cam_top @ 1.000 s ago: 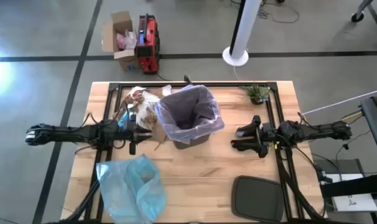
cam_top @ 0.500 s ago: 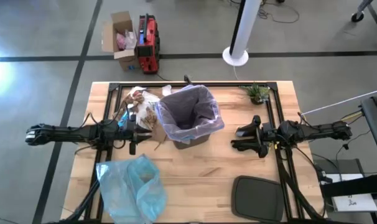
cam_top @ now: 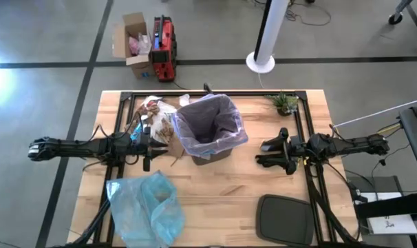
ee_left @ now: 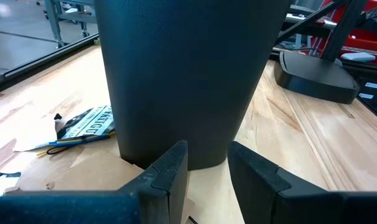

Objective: Place trash/remove bag and relplace

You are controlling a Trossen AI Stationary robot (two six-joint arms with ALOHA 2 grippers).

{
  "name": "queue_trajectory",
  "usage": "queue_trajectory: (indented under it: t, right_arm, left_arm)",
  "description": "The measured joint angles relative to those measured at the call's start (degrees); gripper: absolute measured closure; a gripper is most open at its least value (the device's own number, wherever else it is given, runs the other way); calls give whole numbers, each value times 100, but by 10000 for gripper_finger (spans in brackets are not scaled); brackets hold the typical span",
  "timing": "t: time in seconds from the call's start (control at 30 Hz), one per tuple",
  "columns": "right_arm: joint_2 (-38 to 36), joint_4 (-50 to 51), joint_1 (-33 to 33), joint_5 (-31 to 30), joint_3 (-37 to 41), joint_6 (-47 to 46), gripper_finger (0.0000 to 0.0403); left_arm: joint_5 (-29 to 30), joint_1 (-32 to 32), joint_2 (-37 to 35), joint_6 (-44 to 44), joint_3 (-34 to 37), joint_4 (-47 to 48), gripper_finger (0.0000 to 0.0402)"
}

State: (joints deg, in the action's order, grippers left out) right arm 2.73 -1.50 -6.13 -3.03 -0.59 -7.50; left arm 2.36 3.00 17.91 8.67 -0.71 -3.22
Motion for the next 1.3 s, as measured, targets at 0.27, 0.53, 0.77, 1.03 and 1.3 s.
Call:
queue_trajectory:
  t: [0.27, 0.53, 0.77, 1.03, 1.3]
  right_arm:
    - [1, 0, 1, 0, -1, -1, 64]
    - [1, 0, 0, 0, 1, 0, 64]
    - [0, 0, 2, 0, 1, 0, 64]
    - [-1, 0, 0, 0, 0, -1, 64]
    - [1, 0, 0, 0, 1, 0, 64]
  left_arm:
    - [1, 1, 2, 0, -2, 2, 301]
    - [1, 1, 0, 0, -2, 1, 301]
    - [285, -4, 2, -19, -2, -1, 301]
    - [-1359, 1, 2, -187, -1, -1489, 301]
    - [-1943, 1, 0, 765, -28, -2814, 301]
